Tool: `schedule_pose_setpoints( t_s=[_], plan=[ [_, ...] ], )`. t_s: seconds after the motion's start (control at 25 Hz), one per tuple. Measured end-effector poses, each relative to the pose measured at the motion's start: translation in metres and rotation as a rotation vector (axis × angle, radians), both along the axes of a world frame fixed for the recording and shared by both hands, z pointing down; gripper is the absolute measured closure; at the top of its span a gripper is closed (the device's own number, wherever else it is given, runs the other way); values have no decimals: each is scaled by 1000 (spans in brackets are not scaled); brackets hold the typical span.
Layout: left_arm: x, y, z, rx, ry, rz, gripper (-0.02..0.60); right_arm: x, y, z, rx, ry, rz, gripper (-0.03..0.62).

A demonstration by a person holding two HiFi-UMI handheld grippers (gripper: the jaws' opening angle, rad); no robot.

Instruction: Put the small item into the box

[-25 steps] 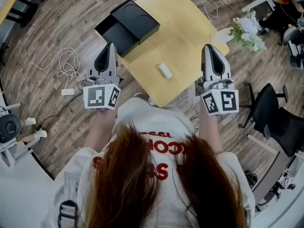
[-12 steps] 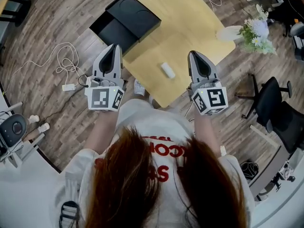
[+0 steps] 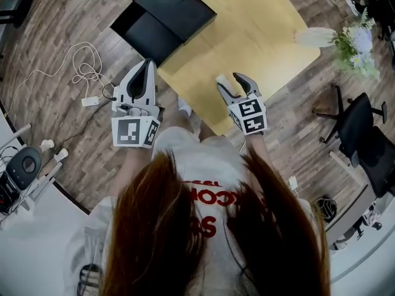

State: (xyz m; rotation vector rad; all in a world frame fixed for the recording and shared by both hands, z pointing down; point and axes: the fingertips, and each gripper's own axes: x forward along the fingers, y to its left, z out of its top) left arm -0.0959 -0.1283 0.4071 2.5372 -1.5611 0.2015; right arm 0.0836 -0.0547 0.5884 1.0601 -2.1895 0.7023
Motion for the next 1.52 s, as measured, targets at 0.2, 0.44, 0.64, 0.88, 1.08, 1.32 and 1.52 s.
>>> schedule_pose_setpoints(
  t_s=[0.2, 0.44, 0.64, 0.88, 1.08, 1.32, 1.52],
  plan=[
    [-11, 2, 10, -33, -16, -14, 575, -12, 8, 37, -79, 144, -106, 317],
    [-21, 3, 16, -53, -25, -29, 575, -16, 9, 42, -99, 184, -119, 339],
    [-18, -2, 11, -37, -22, -18, 575, -13, 3, 29, -60, 136, -69, 456],
    [-9, -8, -6, 18, -13, 6, 575, 1, -26, -28, 115, 48, 48, 457],
    [7, -13, -31, 82, -3, 35, 575, 30, -49, -94, 299, -5, 159, 457],
    [26, -25, -62, 169, 9, 73, 575, 61, -68, -176, 524, -64, 278, 458],
    [40, -33, -90, 243, 31, 105, 575, 80, -67, -237, 676, -118, 362, 457]
  ],
)
